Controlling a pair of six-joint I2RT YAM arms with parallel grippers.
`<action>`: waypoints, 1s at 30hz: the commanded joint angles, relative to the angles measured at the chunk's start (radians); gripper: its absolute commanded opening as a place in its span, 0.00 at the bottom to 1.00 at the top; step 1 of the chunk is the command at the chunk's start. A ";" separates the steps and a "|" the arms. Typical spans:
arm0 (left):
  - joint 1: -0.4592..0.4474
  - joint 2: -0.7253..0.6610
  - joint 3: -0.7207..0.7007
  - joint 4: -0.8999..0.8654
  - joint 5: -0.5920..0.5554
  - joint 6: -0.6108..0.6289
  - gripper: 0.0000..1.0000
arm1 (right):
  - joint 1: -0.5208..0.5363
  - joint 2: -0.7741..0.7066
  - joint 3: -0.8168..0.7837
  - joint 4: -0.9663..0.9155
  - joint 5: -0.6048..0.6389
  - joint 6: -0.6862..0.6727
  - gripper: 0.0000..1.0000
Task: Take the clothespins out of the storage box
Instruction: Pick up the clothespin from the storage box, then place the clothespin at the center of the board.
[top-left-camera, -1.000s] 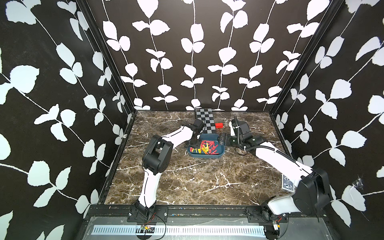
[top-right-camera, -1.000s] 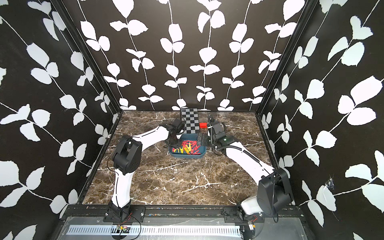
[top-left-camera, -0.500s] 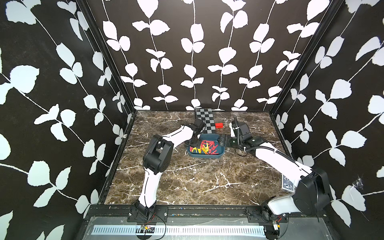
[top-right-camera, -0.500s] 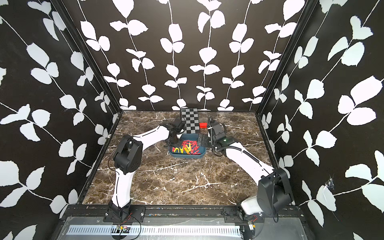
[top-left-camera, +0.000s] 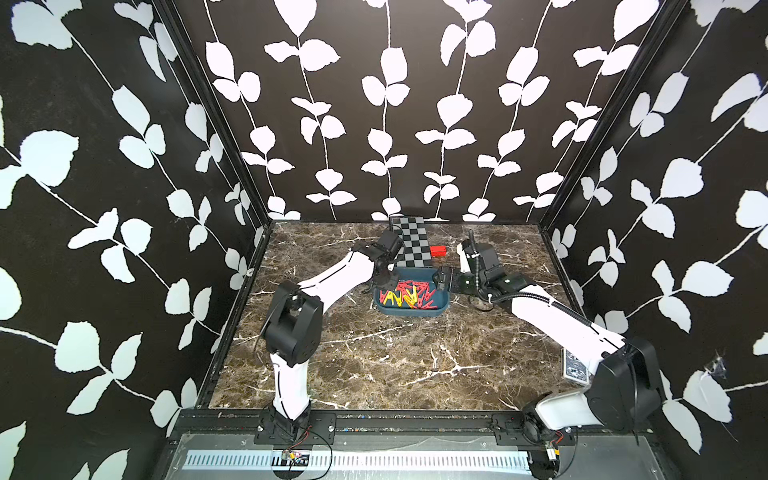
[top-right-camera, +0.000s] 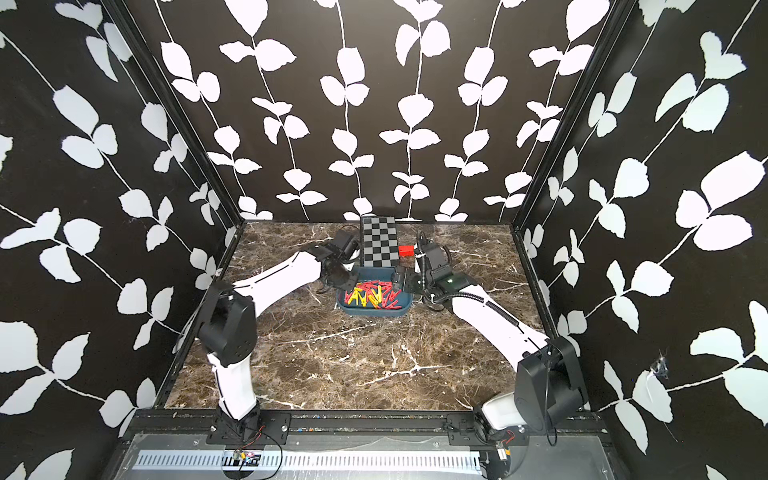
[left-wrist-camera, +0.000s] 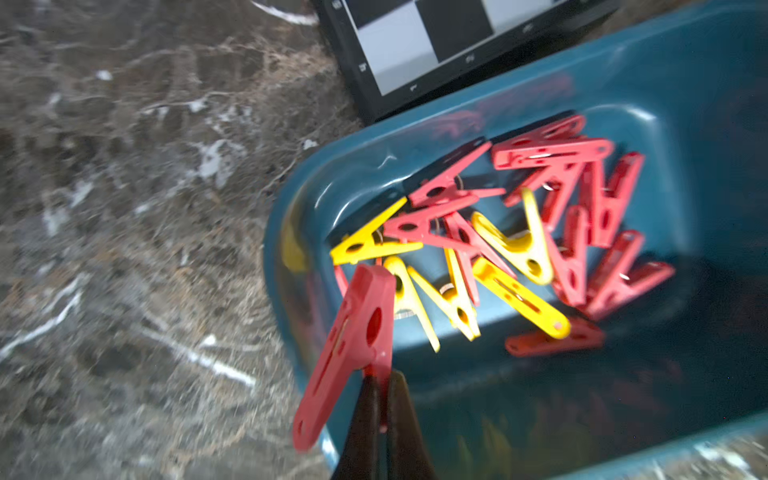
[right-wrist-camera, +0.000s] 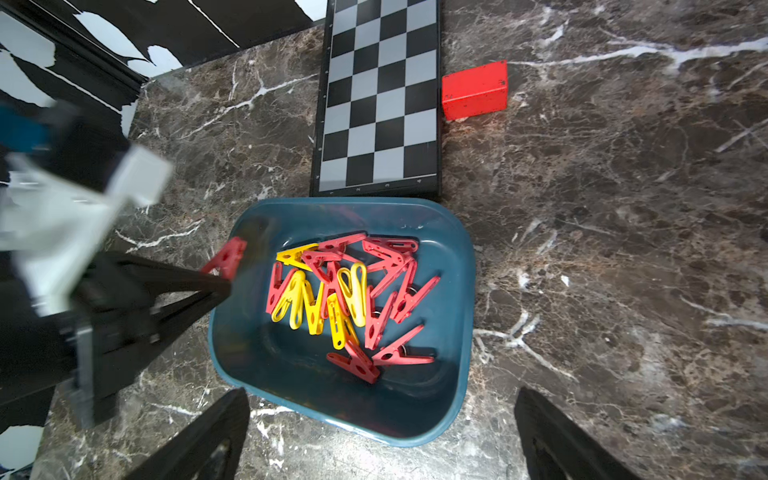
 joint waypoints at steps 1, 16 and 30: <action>-0.005 -0.103 -0.078 -0.004 0.032 -0.086 0.00 | 0.004 0.000 0.010 0.046 -0.043 0.014 0.99; -0.005 -0.532 -0.623 0.169 0.154 -0.428 0.00 | 0.079 0.034 0.013 0.087 -0.109 0.013 0.99; -0.005 -0.624 -0.922 0.324 0.269 -0.520 0.00 | 0.166 0.069 -0.003 0.093 -0.109 0.014 0.99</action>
